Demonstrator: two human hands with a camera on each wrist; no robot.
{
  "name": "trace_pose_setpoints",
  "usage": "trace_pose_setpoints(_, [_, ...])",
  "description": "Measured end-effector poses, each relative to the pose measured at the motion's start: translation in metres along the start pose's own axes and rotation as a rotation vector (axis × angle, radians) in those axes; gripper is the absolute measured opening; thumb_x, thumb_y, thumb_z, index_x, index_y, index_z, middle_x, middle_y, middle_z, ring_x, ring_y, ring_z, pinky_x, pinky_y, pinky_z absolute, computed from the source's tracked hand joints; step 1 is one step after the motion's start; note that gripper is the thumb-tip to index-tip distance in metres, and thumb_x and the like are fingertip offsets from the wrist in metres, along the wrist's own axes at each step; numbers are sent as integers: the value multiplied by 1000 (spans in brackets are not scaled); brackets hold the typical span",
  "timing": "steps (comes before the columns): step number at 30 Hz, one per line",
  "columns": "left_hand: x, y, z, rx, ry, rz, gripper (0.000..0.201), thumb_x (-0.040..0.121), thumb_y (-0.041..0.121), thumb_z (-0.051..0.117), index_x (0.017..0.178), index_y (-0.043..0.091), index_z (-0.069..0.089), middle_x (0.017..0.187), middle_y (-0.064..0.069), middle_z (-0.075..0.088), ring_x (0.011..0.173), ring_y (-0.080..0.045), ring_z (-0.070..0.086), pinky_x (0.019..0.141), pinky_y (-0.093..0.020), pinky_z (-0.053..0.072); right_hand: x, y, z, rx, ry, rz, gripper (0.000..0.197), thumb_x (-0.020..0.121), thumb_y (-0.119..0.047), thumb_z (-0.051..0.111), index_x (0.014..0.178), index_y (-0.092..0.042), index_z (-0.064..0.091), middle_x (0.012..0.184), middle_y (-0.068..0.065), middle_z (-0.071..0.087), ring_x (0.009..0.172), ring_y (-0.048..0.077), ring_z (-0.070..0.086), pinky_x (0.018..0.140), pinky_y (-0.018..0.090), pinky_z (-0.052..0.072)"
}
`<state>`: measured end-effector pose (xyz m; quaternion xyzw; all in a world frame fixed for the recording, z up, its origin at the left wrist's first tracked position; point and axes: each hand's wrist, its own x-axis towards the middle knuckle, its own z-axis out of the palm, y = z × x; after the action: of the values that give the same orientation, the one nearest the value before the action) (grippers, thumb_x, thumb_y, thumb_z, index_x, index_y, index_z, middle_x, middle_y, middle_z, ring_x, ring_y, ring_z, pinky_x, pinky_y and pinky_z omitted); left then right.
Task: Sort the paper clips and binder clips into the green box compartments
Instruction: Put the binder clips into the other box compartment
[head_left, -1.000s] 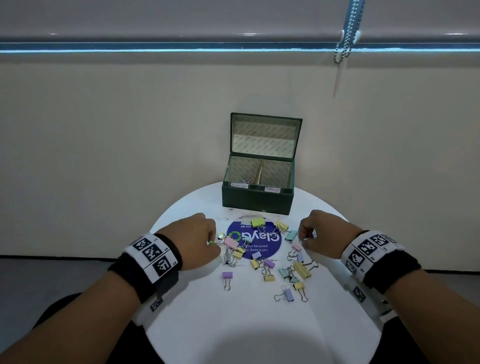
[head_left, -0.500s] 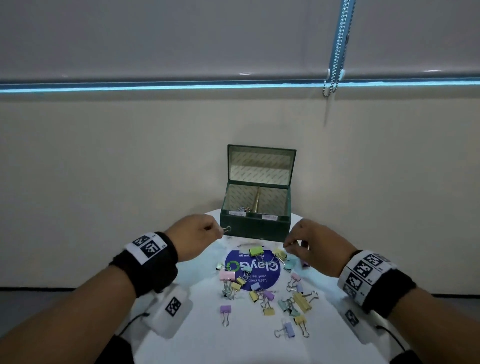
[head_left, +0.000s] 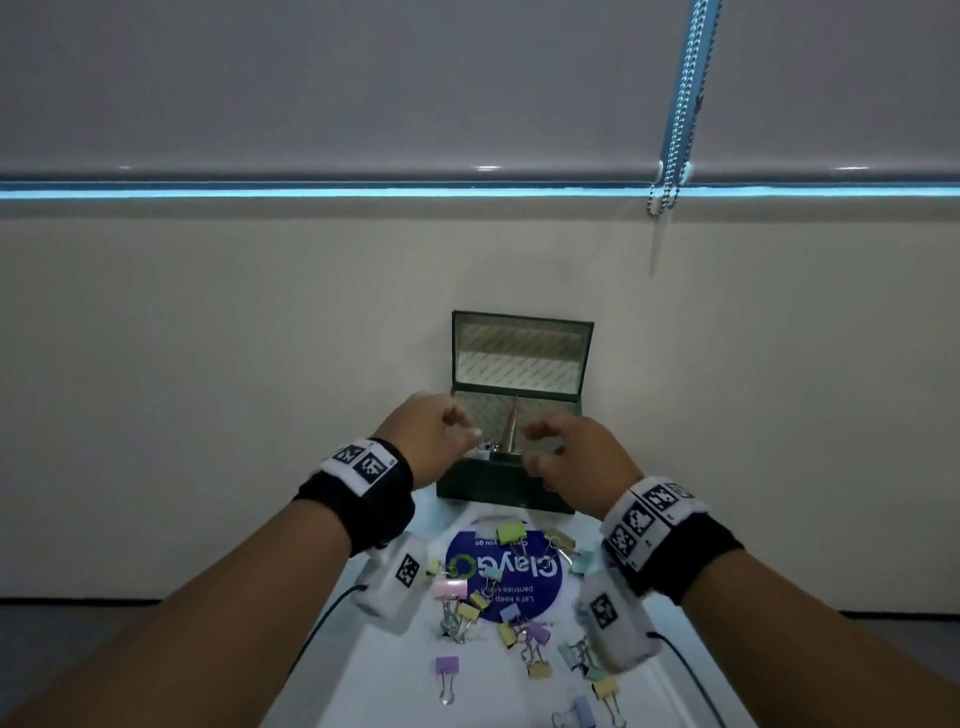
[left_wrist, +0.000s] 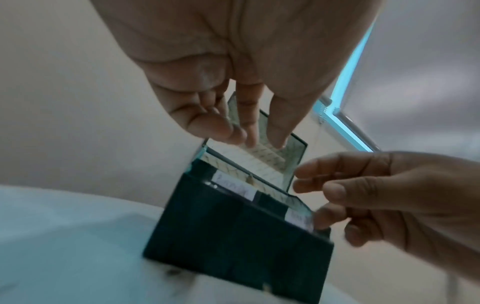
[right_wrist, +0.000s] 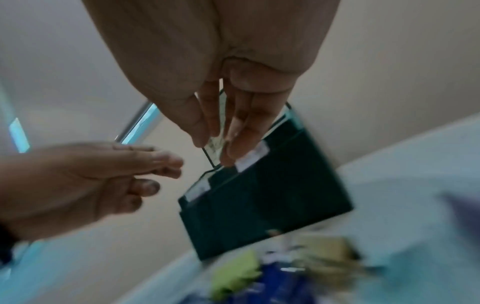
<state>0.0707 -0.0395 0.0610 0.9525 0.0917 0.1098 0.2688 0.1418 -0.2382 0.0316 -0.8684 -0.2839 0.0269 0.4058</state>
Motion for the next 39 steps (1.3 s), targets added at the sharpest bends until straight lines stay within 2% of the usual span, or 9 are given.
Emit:
trace_pose_setpoints(2, [-23, -7, -1, 148, -109, 98, 8, 91, 40, 63, 95, 33, 64, 101, 11, 58, 90, -9, 57, 80, -25, 43, -15, 14, -9, -177, -68, -50, 13, 91, -22, 67, 94, -35, 66, 95, -15, 65, 83, -1, 61, 77, 20, 51])
trace_pose_setpoints(6, [-59, -27, 7, 446, -390, 146, 30, 95, 35, 55, 124, 35, 57, 119, 10, 54, 101, -9, 56, 92, -27, 46, -45, 34, -25, -425, -285, -96, 11, 92, -23, 60, 87, -29, 68, 87, -15, 68, 63, -9, 55, 60, 5, 37])
trace_pose_setpoints(10, [-77, -36, 20, 401, -496, 110, 54, 94, 25, 52, 142, 47, 39, 126, 11, 50, 113, -10, 53, 99, -27, 44, -63, 43, -34, -472, -483, -5, 20, 84, -20, 56, 90, -35, 69, 90, -11, 69, 75, 4, 59, 72, 15, 47])
trace_pose_setpoints(17, [-78, -39, 26, 460, -440, 141, 24, 92, 32, 62, 116, 33, 65, 109, 8, 56, 99, -11, 56, 87, -22, 44, -76, 46, -27, -470, -503, -32, 20, 80, -29, 71, 97, -40, 69, 95, -20, 66, 84, 0, 62, 81, 21, 53])
trace_pose_setpoints(22, [-80, -39, 26, 416, -370, 81, 14, 86, 31, 64, 79, 31, 52, 91, 11, 59, 84, -12, 56, 73, -22, 44, -76, 48, -19, -438, -507, -40, 23, 86, -24, 70, 101, -40, 72, 97, -21, 68, 85, 1, 63, 84, 23, 56])
trace_pose_setpoints(29, [-86, -38, 22, 253, -315, 76, 25, 99, 16, 41, 113, 34, 49, 95, 10, 60, 82, -10, 57, 80, -29, 49, -80, 40, -17, -381, -355, -129, 30, 86, -8, 59, 89, -36, 70, 90, -20, 59, 83, 1, 57, 79, 18, 50])
trace_pose_setpoints(33, [-83, -38, 19, 325, -317, 72, 30, 98, 15, 36, 93, 30, 61, 95, 5, 49, 80, -14, 54, 73, -27, 39, -80, 29, -13, -285, -309, -121, 28, 89, -6, 51, 72, -27, 49, 76, -8, 54, 70, 10, 48, 67, 22, 43])
trace_pose_setpoints(36, [-83, -40, 19, 365, -301, 41, 25, 98, 24, 38, 99, 26, 63, 99, 4, 50, 87, -15, 56, 82, -29, 45, -80, 19, -10, -268, -433, -80, 29, 100, -17, 43, 73, -27, 44, 76, -3, 55, 72, 12, 48, 69, 33, 46])
trace_pose_setpoints(39, [-82, -35, 25, 378, -343, 82, 19, 98, 34, 47, 108, 33, 63, 103, 12, 49, 92, -9, 55, 88, -27, 46, -78, 6, -2, -375, -606, -93, 17, 101, -29, 46, 88, -26, 56, 97, -6, 65, 93, 10, 57, 73, 28, 49])
